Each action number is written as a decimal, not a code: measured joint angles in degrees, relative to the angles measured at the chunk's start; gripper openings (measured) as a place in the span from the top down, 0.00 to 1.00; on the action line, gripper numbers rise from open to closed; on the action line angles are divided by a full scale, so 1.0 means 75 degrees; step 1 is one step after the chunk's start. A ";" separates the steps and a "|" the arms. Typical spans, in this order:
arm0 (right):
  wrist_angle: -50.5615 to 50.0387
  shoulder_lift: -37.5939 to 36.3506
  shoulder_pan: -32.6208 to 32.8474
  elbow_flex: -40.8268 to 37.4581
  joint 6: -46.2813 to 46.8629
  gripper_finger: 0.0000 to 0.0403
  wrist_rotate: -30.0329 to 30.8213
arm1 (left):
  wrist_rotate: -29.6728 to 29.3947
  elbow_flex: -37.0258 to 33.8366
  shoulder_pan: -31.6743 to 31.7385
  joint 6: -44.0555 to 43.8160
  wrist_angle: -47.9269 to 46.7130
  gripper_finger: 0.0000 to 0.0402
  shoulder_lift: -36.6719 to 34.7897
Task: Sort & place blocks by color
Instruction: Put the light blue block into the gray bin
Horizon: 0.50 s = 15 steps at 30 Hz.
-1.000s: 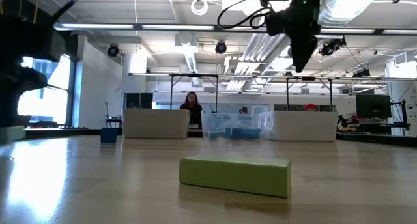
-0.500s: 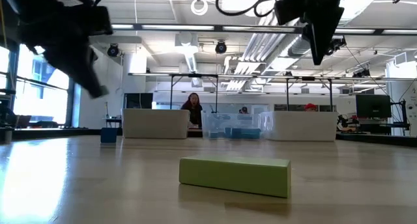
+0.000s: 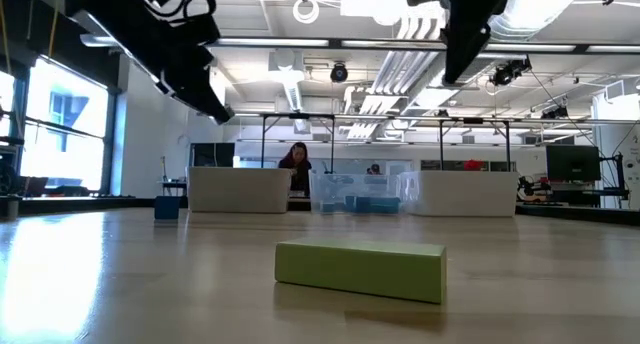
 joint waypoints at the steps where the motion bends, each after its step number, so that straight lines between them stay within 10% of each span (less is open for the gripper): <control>1: 0.0075 0.0000 0.0022 0.0000 0.0003 0.40 0.0111 | 0.0003 0.0000 0.0242 0.0213 0.0150 0.75 0.0021; 15: 0.0470 0.0000 0.0016 0.0003 0.0537 0.40 0.1913 | 0.0900 0.0003 0.3323 0.2575 0.2423 0.75 0.0521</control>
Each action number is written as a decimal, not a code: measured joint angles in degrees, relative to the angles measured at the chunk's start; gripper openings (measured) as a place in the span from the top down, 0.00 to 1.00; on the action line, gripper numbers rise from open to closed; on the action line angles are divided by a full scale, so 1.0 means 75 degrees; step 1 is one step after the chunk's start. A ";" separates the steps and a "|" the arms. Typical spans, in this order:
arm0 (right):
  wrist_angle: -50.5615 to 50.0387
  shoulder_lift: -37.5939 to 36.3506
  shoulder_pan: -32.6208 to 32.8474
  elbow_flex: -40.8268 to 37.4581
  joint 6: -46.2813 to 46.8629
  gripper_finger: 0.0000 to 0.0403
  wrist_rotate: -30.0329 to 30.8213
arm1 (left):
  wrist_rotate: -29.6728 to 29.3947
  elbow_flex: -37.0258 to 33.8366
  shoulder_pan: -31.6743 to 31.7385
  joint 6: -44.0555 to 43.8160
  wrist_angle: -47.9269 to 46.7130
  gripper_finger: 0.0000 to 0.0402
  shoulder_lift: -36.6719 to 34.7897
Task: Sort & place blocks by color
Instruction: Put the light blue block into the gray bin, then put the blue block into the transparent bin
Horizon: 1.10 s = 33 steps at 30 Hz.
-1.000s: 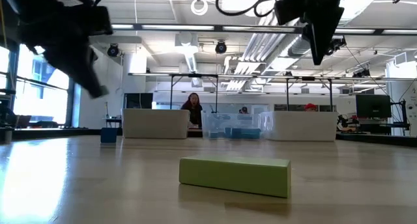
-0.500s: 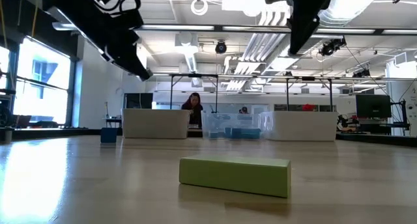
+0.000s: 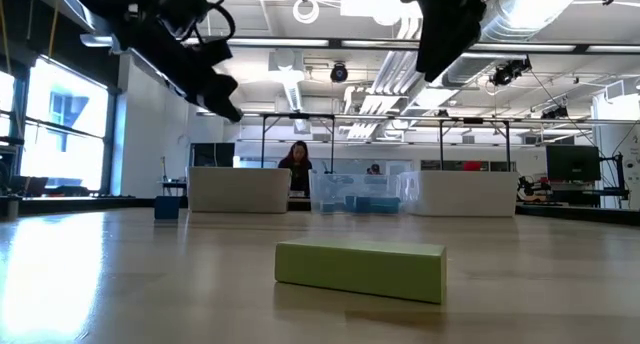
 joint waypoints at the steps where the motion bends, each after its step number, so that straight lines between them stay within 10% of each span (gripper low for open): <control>1: -0.0001 0.0000 0.0000 -0.0002 0.0067 0.40 0.0064 | 0.0101 0.0000 0.0165 0.0008 0.0108 0.75 0.0108; 9: 0.0144 0.0000 0.0000 0.0000 0.0125 0.40 0.0165 | 0.1388 0.0147 0.1146 -0.0067 0.0285 0.71 0.1325; 33: 0.0186 0.0000 0.0000 0.0000 0.0144 0.40 0.0126 | 0.1703 0.2112 0.1340 -0.0062 -0.2109 0.47 0.2682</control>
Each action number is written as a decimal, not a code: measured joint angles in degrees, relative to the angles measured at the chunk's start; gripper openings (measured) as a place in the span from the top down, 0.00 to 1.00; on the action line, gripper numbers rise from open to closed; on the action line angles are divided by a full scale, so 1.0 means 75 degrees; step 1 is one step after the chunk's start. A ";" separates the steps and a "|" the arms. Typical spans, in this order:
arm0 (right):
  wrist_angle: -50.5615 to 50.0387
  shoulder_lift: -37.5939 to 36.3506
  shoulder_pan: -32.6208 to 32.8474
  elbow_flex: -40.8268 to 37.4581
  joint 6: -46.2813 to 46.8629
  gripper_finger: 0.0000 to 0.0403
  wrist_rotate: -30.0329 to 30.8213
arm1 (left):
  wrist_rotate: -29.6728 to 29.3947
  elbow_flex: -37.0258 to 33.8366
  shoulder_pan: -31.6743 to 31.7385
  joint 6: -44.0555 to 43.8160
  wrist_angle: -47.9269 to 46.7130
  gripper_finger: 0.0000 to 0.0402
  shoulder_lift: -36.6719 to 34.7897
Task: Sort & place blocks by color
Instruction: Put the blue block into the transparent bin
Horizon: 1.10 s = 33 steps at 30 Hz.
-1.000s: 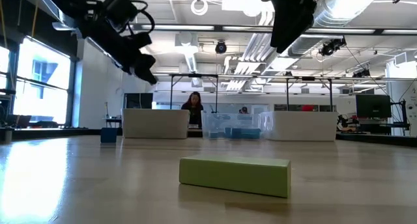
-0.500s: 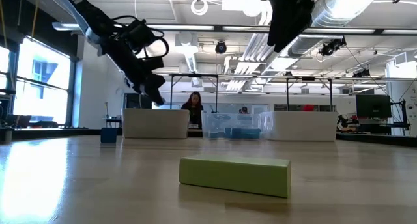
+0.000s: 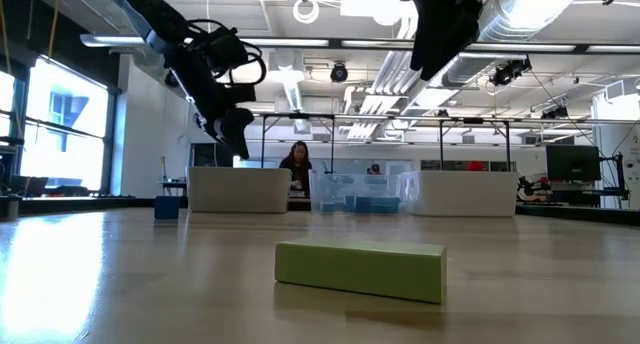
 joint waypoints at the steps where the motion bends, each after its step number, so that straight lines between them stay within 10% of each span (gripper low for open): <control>1: 0.0000 0.0000 0.0000 0.0000 0.0011 0.40 -0.0002 | 0.0012 0.0101 -0.0010 0.0050 -0.0197 0.46 0.0000; 15: -0.0003 0.0000 0.0000 0.0000 0.0130 0.40 -0.0061 | 0.1562 0.0688 -0.0964 0.2790 -0.2545 0.45 -0.0493; 33: -0.0055 0.0000 0.0000 0.0000 0.0120 0.40 -0.0061 | 0.0388 0.0679 -0.3131 0.4720 -0.5180 0.45 -0.0565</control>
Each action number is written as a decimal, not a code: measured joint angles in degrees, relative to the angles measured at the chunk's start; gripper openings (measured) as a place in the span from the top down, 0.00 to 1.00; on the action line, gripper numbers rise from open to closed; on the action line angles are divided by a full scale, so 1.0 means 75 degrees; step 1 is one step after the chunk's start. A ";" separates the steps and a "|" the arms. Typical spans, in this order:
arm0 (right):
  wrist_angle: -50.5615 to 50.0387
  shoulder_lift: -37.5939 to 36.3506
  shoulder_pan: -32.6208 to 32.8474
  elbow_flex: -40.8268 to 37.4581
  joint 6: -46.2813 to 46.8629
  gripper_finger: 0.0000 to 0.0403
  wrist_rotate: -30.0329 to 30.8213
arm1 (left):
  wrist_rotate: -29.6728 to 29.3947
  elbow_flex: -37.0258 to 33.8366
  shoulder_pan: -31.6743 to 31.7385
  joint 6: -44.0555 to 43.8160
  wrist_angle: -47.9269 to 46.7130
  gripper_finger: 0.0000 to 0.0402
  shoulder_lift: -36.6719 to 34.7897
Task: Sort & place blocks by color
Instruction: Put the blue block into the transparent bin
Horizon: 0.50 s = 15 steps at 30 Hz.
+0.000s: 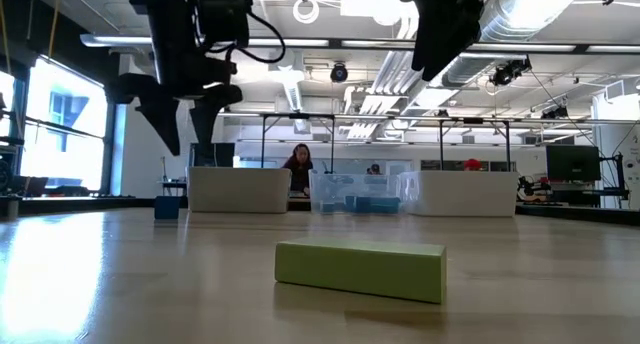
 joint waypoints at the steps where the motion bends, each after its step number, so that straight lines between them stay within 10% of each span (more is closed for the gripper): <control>1: 0.0000 0.0000 0.0000 0.0000 0.0000 0.40 0.0000 | -0.0005 0.0000 -0.0130 0.0155 -0.0041 0.45 0.0000; 15: 0.0020 0.0000 0.0000 0.0000 0.0026 0.40 0.0000 | -0.0769 -0.0006 -0.1245 0.0680 -0.0399 0.45 0.0459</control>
